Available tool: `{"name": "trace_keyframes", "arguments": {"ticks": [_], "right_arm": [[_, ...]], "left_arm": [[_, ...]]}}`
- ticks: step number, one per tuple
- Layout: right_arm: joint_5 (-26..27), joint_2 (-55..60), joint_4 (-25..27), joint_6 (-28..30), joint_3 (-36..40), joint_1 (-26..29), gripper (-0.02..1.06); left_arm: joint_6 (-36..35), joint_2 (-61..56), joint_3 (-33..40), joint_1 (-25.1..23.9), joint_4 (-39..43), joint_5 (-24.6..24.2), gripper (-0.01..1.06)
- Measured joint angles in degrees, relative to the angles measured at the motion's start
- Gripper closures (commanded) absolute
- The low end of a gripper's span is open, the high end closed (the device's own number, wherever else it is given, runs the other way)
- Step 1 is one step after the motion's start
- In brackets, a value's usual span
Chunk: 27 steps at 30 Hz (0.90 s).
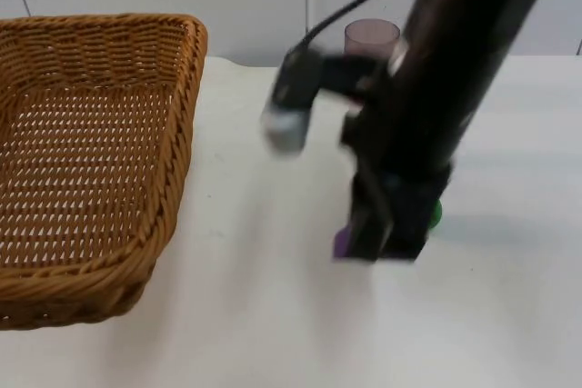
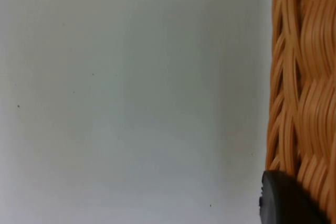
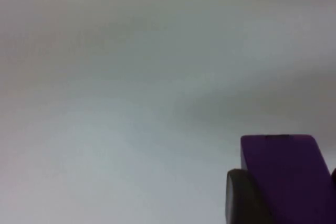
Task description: Pick up the basket with the left hand and place the triangular block into the basket with the right hand.
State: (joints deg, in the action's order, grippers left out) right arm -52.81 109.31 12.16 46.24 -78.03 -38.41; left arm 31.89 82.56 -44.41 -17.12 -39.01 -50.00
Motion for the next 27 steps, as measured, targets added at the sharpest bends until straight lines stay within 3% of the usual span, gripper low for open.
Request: {"name": "trace_keyframes", "arguments": {"ticks": [7,16,20,27], "right_arm": [[-2.33,-9.45,-1.88,-9.32,0.00,4.74,1.05],[-0.05,-13.44,-5.01,-23.44,-4.13,2.95,1.05],[1.38,-10.46,-5.50,-28.41,-15.31,-1.18,1.05],[1.61,0.00,-5.65,-30.25,-30.89,-6.36,1.05]], "left_arm": [[0.00,0.00,0.00,0.00,0.00,0.00,1.05],[0.00,0.00,0.00,0.00,0.00,0.00,1.05],[0.00,0.00,0.00,0.00,0.00,0.00,1.05],[0.00,0.00,0.00,0.00,0.00,0.04,1.05]]}}
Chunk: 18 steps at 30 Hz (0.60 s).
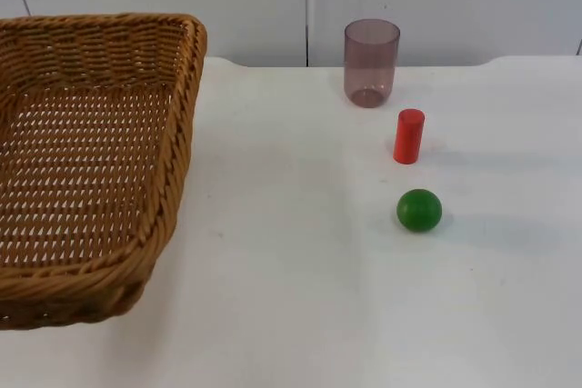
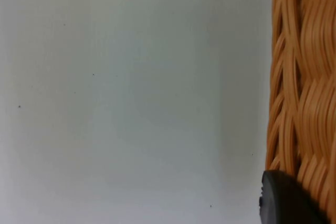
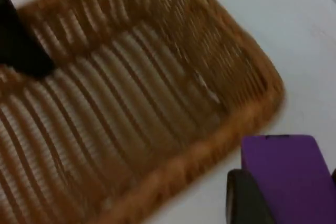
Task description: Pick up the basket with the left hand and place the triangular block into the basket with the right hand.
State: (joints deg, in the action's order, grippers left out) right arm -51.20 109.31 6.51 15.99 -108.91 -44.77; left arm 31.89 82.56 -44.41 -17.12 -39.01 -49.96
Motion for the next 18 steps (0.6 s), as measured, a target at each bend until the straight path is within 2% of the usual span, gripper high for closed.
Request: {"name": "trace_keyframes", "arguments": {"ticks": [3,8,12,15,16,17,18], "right_arm": [[0.11,9.46,0.22,-0.49,-9.96,-2.98,1.05],[0.33,18.13,0.51,-0.64,-16.44,-5.02,1.05],[0.75,22.14,0.51,-0.78,-17.09,-5.32,1.03],[0.64,23.99,0.51,-0.88,-17.09,-5.32,0.86],[0.29,24.45,0.42,-0.89,-17.09,-5.32,0.86],[0.05,24.90,0.42,-1.01,-17.09,-5.32,0.75],[-0.03,25.00,0.42,-1.01,-17.09,-5.32,0.57]], "left_arm": [[0.00,0.00,0.00,0.00,0.00,0.00,1.05],[0.00,0.00,0.00,0.00,0.00,0.00,1.05],[0.00,0.00,0.00,0.00,0.00,0.00,1.05],[0.00,0.00,0.00,0.00,0.00,0.00,1.05],[0.00,0.00,0.00,0.00,0.00,0.00,1.05],[0.00,0.00,0.00,0.00,0.00,0.00,1.05],[0.00,0.00,0.00,0.00,0.00,0.00,1.05]]}}
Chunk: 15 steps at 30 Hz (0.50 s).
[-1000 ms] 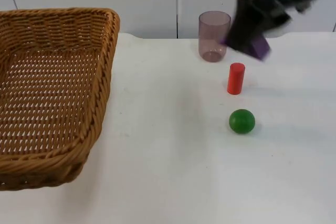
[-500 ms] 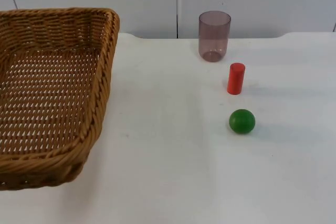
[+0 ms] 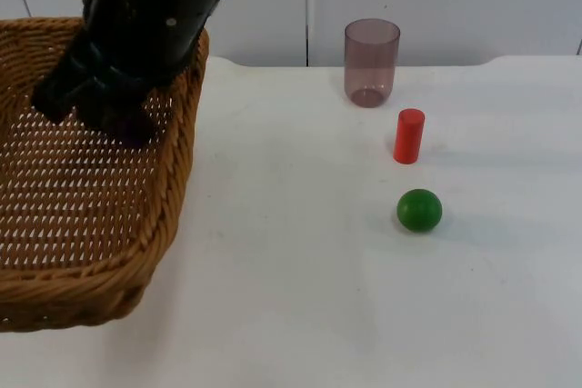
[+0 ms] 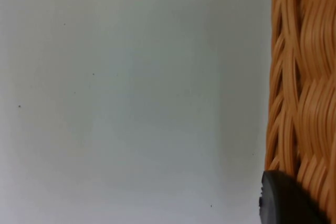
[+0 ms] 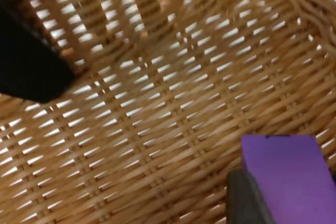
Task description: Pick up the basket with the left hand and place the triangular block into the basket with the right hand.
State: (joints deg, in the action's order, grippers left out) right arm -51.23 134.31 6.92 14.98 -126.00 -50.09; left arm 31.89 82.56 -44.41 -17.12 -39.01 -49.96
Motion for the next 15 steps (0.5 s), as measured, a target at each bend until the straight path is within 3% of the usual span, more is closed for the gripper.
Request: {"name": "trace_keyframes", "arguments": {"ticks": [2,3,6,10,15], "right_arm": [[0.00,0.00,0.00,0.00,0.00,0.00,0.37],[0.00,-0.12,0.00,0.00,0.00,0.00,0.37],[-0.05,-1.99,-0.95,0.00,0.00,0.00,0.22],[-0.33,-5.21,-2.92,0.00,0.00,0.00,0.20],[-2.03,-12.92,-8.91,-3.71,-0.12,0.00,0.21]], "left_arm": [[0.00,0.00,0.00,0.00,0.00,0.00,1.05],[0.00,0.00,0.00,0.00,0.00,0.00,1.05],[0.00,0.00,0.00,0.00,0.00,0.00,1.05],[0.00,0.00,0.00,0.00,0.00,0.00,1.05],[0.00,0.00,0.00,0.00,0.00,0.00,1.05]]}}
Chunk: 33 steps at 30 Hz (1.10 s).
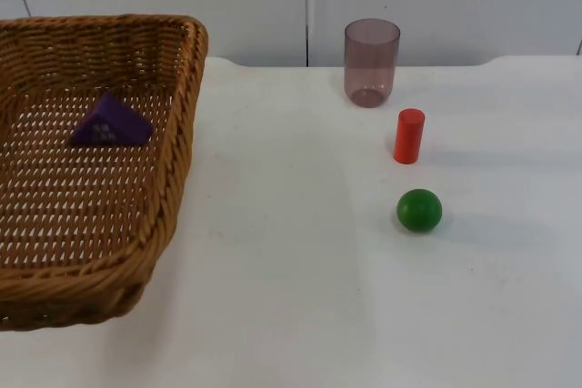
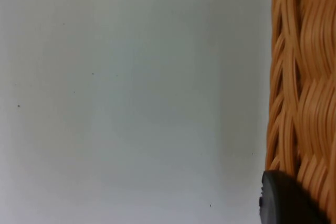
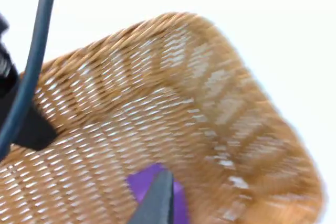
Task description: Pick up the basket with the left hand and place the triangular block into the basket with the right hand.
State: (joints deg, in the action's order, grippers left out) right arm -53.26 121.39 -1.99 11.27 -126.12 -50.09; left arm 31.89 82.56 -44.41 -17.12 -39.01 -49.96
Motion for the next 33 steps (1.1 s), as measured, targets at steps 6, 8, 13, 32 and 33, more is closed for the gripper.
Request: {"name": "trace_keyframes", "arguments": {"ticks": [6,8,13,32,33], "right_arm": [[-5.92,-7.76,-3.53,-2.72,0.99,0.00,0.21],[-6.33,-10.70,-3.76,-3.21,3.89,0.00,0.21],[-4.70,-18.09,-4.00,-4.46,14.71,0.00,0.21],[6.14,-51.68,-3.78,-12.53,49.45,0.00,0.21],[6.41,-53.73,-3.78,-12.84,50.46,0.00,0.21]], "left_arm": [[0.00,0.00,0.00,0.00,0.00,0.00,1.05],[0.00,0.00,0.00,0.00,0.00,0.00,1.05],[0.00,0.00,0.00,0.00,0.00,0.00,1.05],[0.00,9.91,0.00,12.81,-6.58,13.80,1.05],[0.00,12.06,0.00,14.22,-6.84,16.36,1.05]]}}
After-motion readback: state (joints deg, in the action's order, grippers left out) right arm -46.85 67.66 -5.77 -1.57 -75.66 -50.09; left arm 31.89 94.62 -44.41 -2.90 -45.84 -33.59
